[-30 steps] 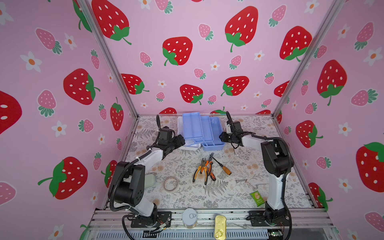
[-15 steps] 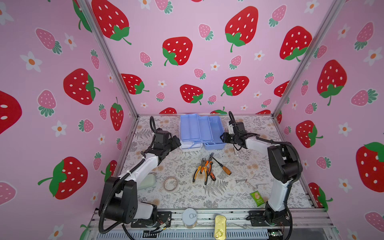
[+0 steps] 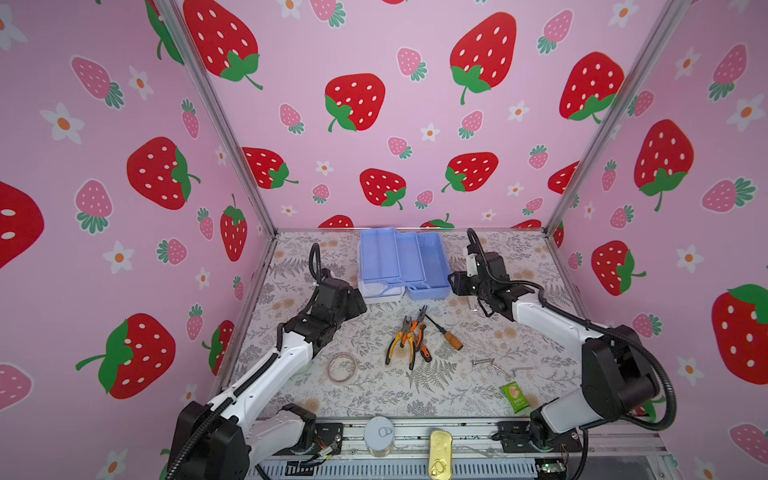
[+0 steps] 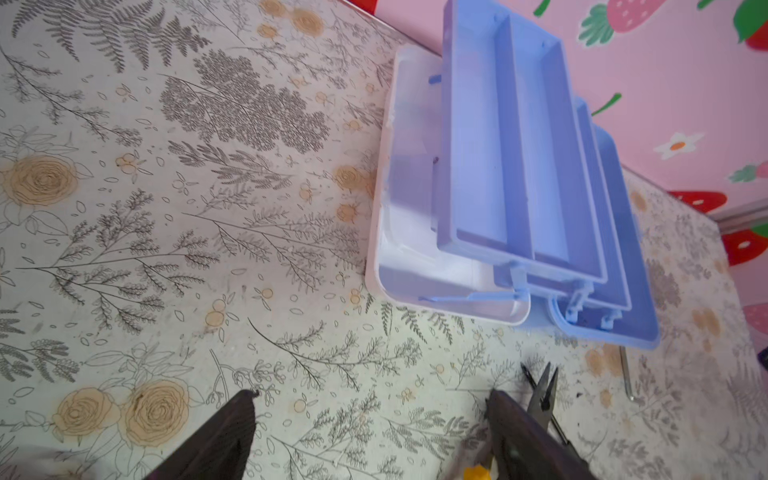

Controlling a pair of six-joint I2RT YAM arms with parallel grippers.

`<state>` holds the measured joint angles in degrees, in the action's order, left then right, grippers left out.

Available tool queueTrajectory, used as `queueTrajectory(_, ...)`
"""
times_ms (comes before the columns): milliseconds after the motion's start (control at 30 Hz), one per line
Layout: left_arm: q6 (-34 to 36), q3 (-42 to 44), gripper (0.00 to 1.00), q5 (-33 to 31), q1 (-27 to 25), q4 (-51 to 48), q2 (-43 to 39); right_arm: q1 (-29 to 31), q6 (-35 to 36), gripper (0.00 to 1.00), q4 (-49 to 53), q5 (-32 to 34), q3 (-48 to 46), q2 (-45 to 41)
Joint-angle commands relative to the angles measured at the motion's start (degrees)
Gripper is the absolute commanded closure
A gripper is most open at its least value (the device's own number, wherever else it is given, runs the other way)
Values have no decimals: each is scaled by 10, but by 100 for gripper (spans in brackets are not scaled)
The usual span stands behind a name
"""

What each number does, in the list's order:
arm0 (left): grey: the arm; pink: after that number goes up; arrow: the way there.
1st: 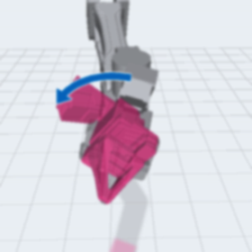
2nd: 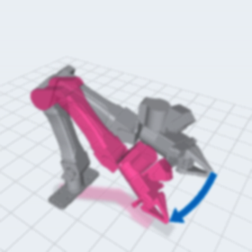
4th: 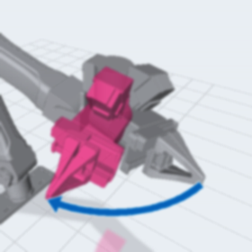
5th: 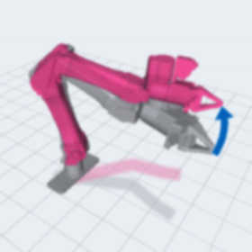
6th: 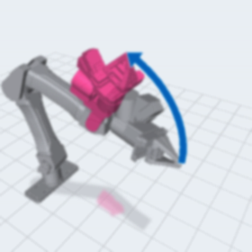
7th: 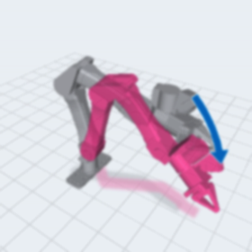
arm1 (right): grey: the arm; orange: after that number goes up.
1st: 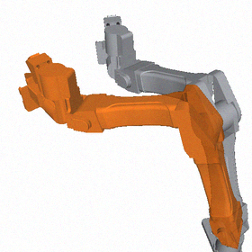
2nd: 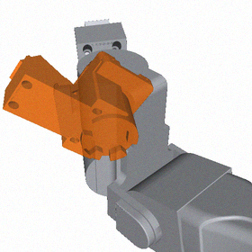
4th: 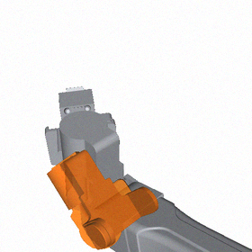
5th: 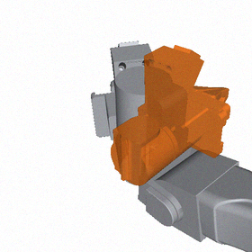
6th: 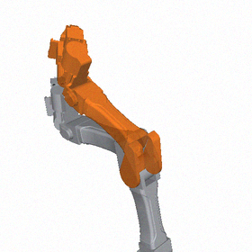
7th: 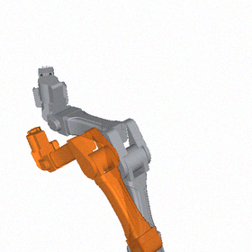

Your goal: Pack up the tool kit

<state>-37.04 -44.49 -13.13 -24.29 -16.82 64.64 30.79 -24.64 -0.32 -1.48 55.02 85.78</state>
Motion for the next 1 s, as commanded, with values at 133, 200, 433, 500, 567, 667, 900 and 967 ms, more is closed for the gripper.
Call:
queueTrajectory(133,23,-52,11,-77,-52,-30,12,42,40,54,50,50,-67,-88)
queueTrajectory(200,27,-61,11,-81,-67,-26,24,55,41,55,67,59,-81,-102)
queueTrajectory(433,49,-85,11,-59,-84,-22,67,104,34,54,75,93,-134,-132)
queueTrajectory(500,54,-90,11,-58,-89,-21,76,119,29,54,77,108,-146,-136)
queueTrajectory(567,57,-92,11,-56,-91,-15,81,126,23,54,80,114,-156,-135)
queueTrajectory(667,61,-95,11,-49,-93,-5,91,137,22,53,74,115,-170,-139)
queueTrajectory(900,71,-124,11,-26,-97,5,145,187,23,49,41,117,-196,-116)
queueTrajectory(967,73,-137,11,-17,-97,8,162,196,15,44,31,124,-200,-109)
